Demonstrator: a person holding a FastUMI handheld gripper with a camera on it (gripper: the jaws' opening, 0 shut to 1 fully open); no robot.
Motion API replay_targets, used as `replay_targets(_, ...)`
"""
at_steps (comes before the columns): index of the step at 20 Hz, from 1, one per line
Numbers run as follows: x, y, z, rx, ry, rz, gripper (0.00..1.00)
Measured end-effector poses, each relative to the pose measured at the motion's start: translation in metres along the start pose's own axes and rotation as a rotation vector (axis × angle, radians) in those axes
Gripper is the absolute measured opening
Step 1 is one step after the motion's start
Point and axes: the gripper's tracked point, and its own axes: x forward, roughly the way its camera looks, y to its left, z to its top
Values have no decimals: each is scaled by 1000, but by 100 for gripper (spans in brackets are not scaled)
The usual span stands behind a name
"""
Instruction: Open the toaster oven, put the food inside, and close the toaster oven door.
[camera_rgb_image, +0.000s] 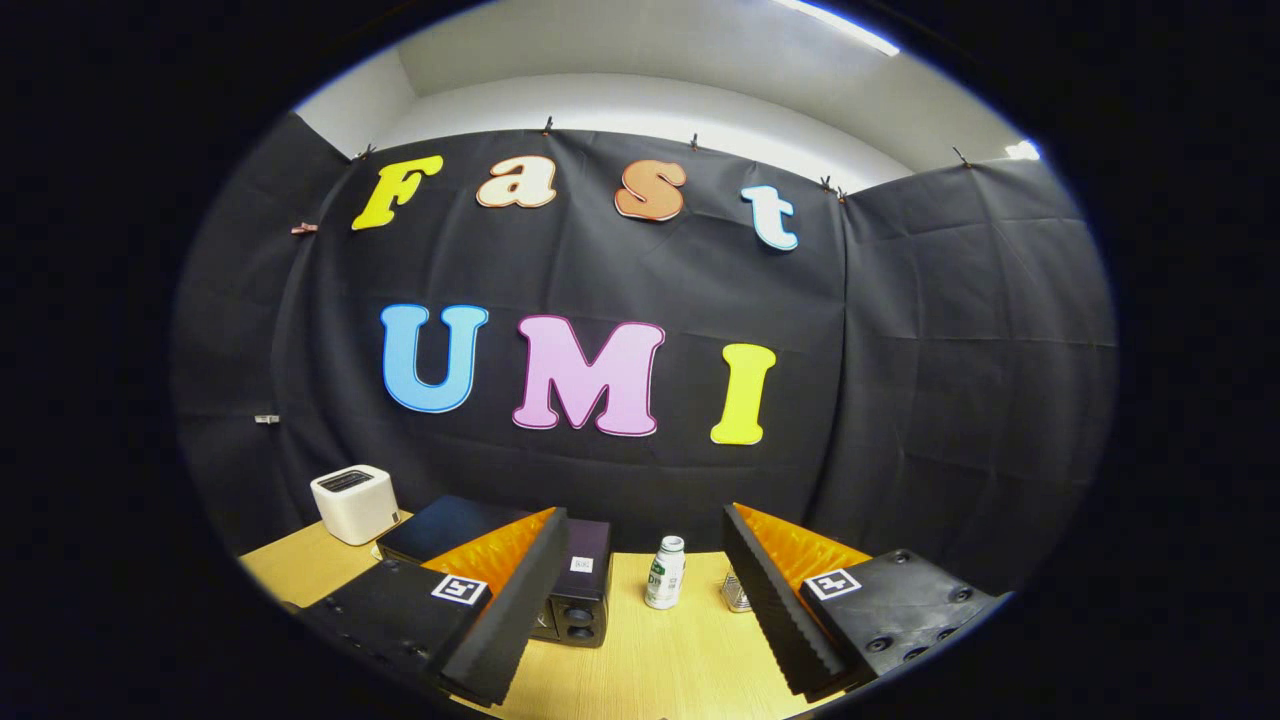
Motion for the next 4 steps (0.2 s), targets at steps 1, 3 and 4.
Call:
replay_targets(1,0,-1,-1,5,4,1,99)
replay_targets(3,1,-2,-1,10,6,4,99)
replay_targets(4,2,-3,-1,10,4,5,99)
